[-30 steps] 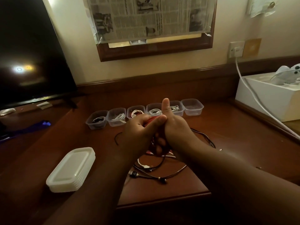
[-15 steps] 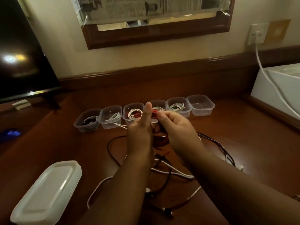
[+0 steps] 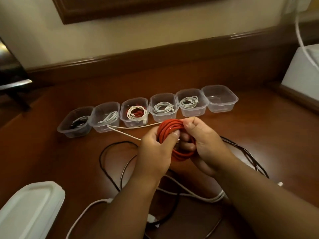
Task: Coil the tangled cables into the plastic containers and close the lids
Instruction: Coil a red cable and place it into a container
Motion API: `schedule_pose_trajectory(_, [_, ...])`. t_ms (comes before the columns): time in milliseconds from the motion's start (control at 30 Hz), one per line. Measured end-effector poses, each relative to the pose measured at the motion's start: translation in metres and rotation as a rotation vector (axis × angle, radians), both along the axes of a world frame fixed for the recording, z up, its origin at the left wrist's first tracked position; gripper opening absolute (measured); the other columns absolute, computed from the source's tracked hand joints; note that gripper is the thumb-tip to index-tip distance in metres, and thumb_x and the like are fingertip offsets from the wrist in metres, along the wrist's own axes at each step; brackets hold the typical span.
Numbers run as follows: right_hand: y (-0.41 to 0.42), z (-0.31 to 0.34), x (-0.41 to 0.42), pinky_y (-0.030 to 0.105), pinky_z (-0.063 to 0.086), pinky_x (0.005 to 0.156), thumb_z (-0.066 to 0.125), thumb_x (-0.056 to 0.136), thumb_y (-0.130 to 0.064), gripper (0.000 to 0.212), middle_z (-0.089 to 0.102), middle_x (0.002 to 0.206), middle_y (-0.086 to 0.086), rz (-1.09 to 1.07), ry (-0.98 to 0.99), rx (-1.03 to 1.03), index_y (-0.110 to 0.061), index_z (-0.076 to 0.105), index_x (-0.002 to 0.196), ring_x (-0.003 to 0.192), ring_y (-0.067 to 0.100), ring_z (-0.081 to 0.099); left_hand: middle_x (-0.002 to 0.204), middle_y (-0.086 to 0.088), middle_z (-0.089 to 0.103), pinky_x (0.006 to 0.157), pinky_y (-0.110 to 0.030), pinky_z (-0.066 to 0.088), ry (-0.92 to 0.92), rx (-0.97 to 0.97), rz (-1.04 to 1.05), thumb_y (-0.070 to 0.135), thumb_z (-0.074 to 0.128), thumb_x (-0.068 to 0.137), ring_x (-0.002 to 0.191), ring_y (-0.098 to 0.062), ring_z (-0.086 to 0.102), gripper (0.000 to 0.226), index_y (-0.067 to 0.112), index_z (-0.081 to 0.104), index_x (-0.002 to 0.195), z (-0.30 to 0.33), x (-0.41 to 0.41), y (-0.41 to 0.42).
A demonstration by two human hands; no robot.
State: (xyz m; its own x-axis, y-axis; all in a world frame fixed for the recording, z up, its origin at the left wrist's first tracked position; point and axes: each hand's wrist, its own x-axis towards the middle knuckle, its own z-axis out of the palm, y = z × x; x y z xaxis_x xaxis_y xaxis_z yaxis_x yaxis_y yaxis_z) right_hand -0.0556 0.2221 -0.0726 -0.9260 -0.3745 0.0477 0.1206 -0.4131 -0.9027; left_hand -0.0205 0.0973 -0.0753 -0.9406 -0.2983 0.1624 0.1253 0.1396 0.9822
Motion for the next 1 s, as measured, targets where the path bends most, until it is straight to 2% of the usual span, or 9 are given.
schedule_pose_trajectory(167, [0.001,0.001,0.004,0.021,0.046,0.054,0.047,0.102,-0.025,0.013,0.057,0.059,-0.007,-0.137,0.086,0.087,-0.016,0.053,0.096,0.053,0.005,0.052,0.095,0.010,0.072,0.078,-0.027,0.058,0.110,-0.281,0.019,0.033,0.067,0.088,0.089,-0.002,0.068,0.022,0.030,0.068,0.110,-0.003,0.004,-0.001])
schedule_pose_trajectory(233, [0.001,0.000,0.006,0.033,0.058,0.063,0.049,0.101,-0.024,0.008,0.065,0.064,-0.007,-0.196,0.153,0.122,-0.017,0.053,0.099,0.064,0.011,0.063,0.104,0.010,0.068,0.079,-0.024,0.057,0.155,-0.363,0.058,0.036,0.066,0.085,0.095,-0.002,0.066,0.033,0.030,0.065,0.117,-0.005,0.004,-0.002])
schedule_pose_trajectory(300, [0.002,-0.001,0.006,0.051,0.057,0.075,0.053,0.100,-0.026,0.004,0.070,0.076,0.001,-0.246,0.225,0.186,-0.024,0.055,0.098,0.076,0.029,0.068,0.110,0.011,0.063,0.080,-0.019,0.055,0.216,-0.429,0.101,0.034,0.071,0.086,0.100,0.000,0.063,0.038,0.027,0.063,0.122,-0.005,0.004,-0.002])
schedule_pose_trajectory(333, [0.004,-0.001,0.004,0.054,0.057,0.076,0.054,0.099,-0.027,0.006,0.071,0.083,0.007,-0.268,0.246,0.211,-0.029,0.057,0.094,0.081,0.036,0.068,0.111,0.012,0.061,0.079,-0.016,0.053,0.243,-0.462,0.133,0.034,0.073,0.085,0.100,0.001,0.062,0.039,0.026,0.063,0.121,-0.005,0.005,-0.003])
schedule_pose_trajectory(433, [0.012,-0.001,-0.004,0.044,0.060,0.071,0.057,0.098,-0.028,0.013,0.070,0.091,0.009,-0.308,0.335,0.302,-0.033,0.058,0.086,0.085,0.029,0.070,0.100,0.012,0.063,0.069,-0.013,0.051,0.293,-0.519,0.195,0.036,0.074,0.083,0.089,-0.002,0.063,0.030,0.027,0.066,0.111,-0.001,0.007,-0.006])
schedule_pose_trajectory(567, [0.021,0.000,-0.011,0.020,0.053,0.061,0.058,0.098,-0.029,0.012,0.070,0.081,-0.007,-0.310,0.501,0.547,-0.032,0.056,0.086,0.077,0.005,0.068,0.088,0.012,0.063,0.069,-0.007,0.046,0.449,-0.601,0.248,0.015,0.071,0.089,0.085,0.000,0.061,0.007,0.017,0.070,0.096,0.006,0.010,-0.012])
schedule_pose_trajectory(800, [0.026,0.007,-0.011,0.022,0.051,0.060,0.057,0.098,-0.028,0.015,0.067,0.076,-0.003,-0.300,0.464,0.554,-0.029,0.057,0.084,0.068,0.007,0.064,0.091,0.011,0.068,0.075,-0.009,0.047,0.416,-0.455,0.147,0.011,0.064,0.094,0.090,-0.002,0.065,0.015,0.025,0.068,0.094,0.010,0.015,-0.004])
schedule_pose_trajectory(900, [0.030,0.014,-0.010,0.025,0.038,0.052,0.056,0.096,-0.021,0.014,0.054,0.059,-0.007,-0.005,0.245,0.242,-0.020,0.054,0.082,0.050,0.007,0.047,0.092,0.007,0.071,0.076,-0.011,0.048,0.314,-0.323,0.201,0.014,0.064,0.093,0.091,-0.002,0.066,0.020,0.034,0.069,0.089,0.011,0.009,-0.011])
schedule_pose_trajectory(1000, [0.032,0.021,-0.004,0.021,0.033,0.048,0.054,0.090,-0.022,0.013,0.040,0.055,-0.002,0.165,0.101,-0.077,-0.015,0.050,0.080,0.039,0.005,0.033,0.088,0.001,0.075,0.081,-0.033,0.054,0.156,0.002,0.076,0.013,0.067,0.089,0.089,-0.015,0.071,0.022,0.031,0.076,0.081,0.013,0.007,-0.009])
